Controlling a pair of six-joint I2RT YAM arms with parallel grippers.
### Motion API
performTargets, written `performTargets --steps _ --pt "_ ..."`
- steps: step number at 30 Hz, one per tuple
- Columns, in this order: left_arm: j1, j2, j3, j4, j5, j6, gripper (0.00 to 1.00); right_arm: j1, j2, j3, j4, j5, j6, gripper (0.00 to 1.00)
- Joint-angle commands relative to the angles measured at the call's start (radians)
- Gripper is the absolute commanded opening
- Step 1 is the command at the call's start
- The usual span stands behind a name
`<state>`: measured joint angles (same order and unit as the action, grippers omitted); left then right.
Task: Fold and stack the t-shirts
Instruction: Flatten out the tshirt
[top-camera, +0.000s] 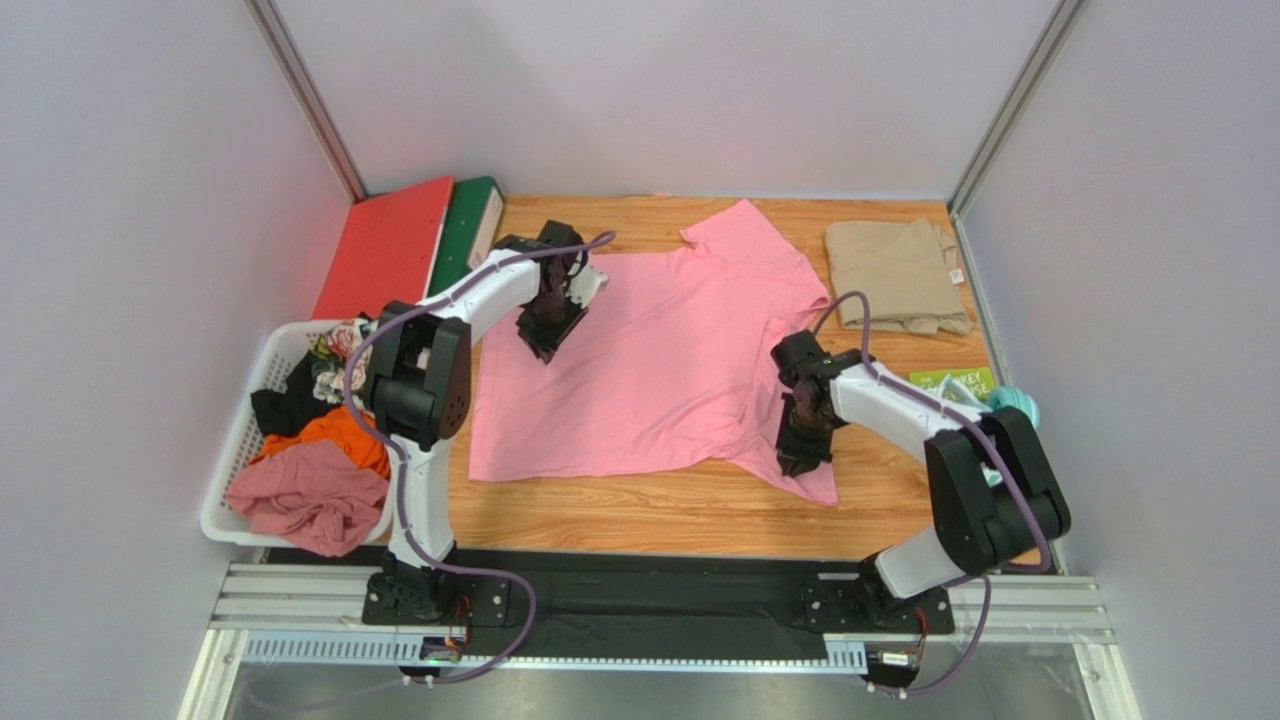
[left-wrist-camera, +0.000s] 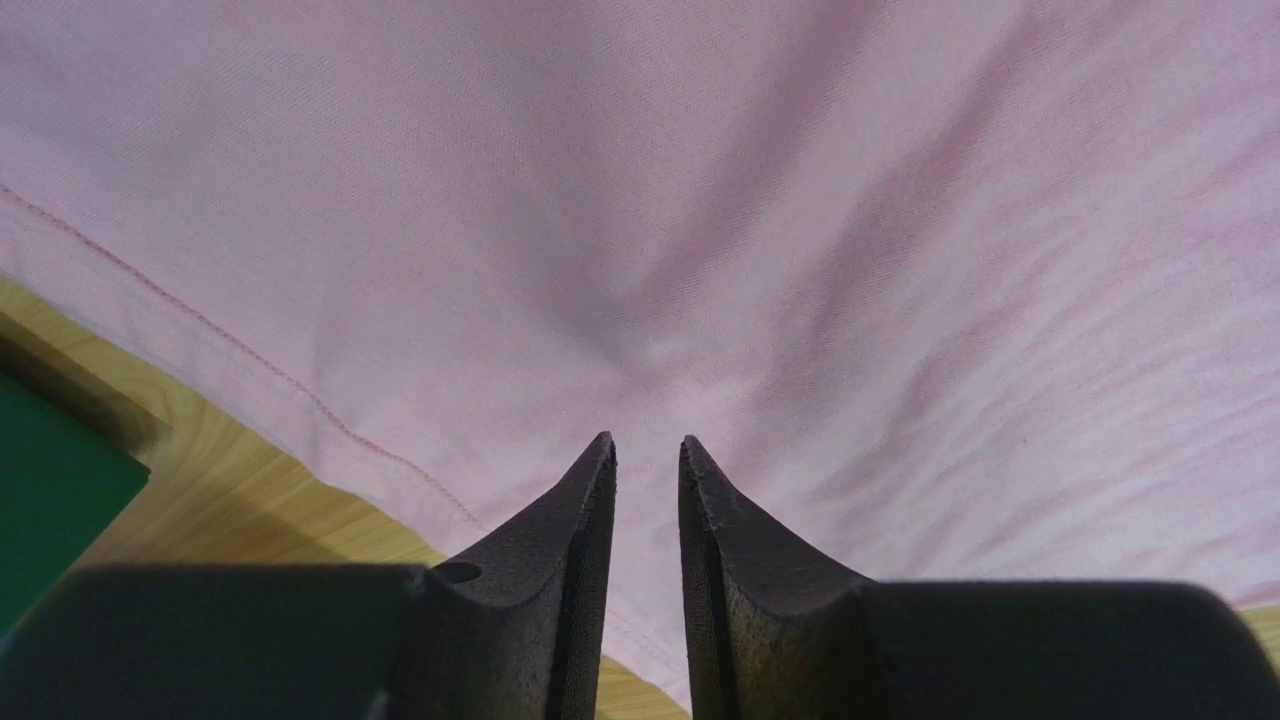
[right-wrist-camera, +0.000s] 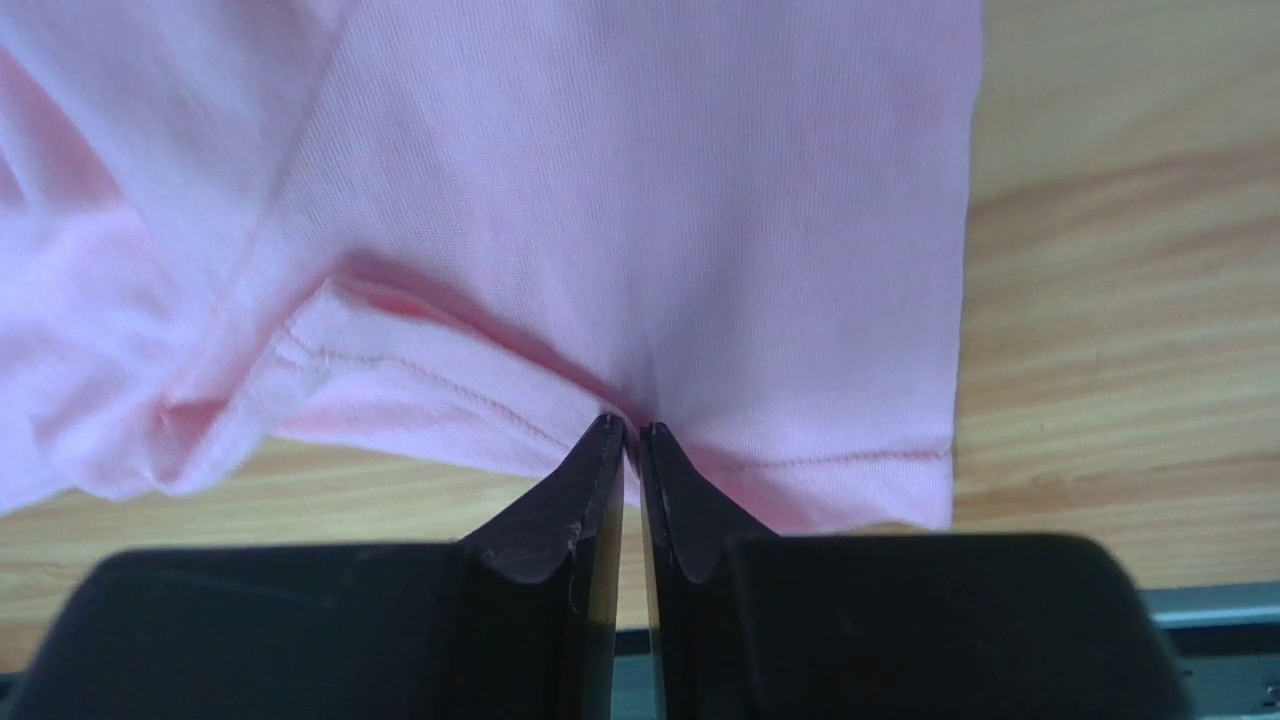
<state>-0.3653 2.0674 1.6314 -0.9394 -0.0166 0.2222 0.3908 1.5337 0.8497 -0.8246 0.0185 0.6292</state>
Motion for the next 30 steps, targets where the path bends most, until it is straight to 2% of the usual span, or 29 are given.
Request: performTargets --steps 1,8,11,13,15,19,23,30 --pt "-0.001 -0.007 0.004 0.019 -0.023 -0.001 0.29 0.037 -0.139 -0.069 -0.056 0.009 0.061 0.14" --pt "-0.001 -0.006 0.012 0.022 -0.029 0.002 0.29 0.132 -0.363 -0.146 -0.178 -0.003 0.157 0.15" --pt "-0.001 -0.01 0.002 0.028 -0.04 0.009 0.28 0.167 -0.456 -0.178 -0.223 -0.054 0.207 0.15" --pt "-0.001 -0.01 0.001 0.031 -0.043 0.009 0.28 0.181 -0.492 -0.179 -0.229 -0.071 0.216 0.16" --pt "-0.001 -0.01 0.004 0.03 -0.042 0.006 0.28 0.181 -0.495 -0.144 -0.237 -0.02 0.188 0.2" --pt "-0.001 -0.01 0.011 0.027 -0.034 0.0 0.28 0.166 -0.333 0.047 -0.185 0.092 0.074 0.3" --pt "-0.001 -0.018 0.007 0.021 -0.04 0.0 0.28 0.161 -0.05 0.204 -0.148 0.116 -0.019 0.3" --pt "-0.001 -0.023 -0.001 0.021 -0.034 -0.004 0.28 0.161 0.089 0.256 -0.079 0.112 -0.071 0.28"
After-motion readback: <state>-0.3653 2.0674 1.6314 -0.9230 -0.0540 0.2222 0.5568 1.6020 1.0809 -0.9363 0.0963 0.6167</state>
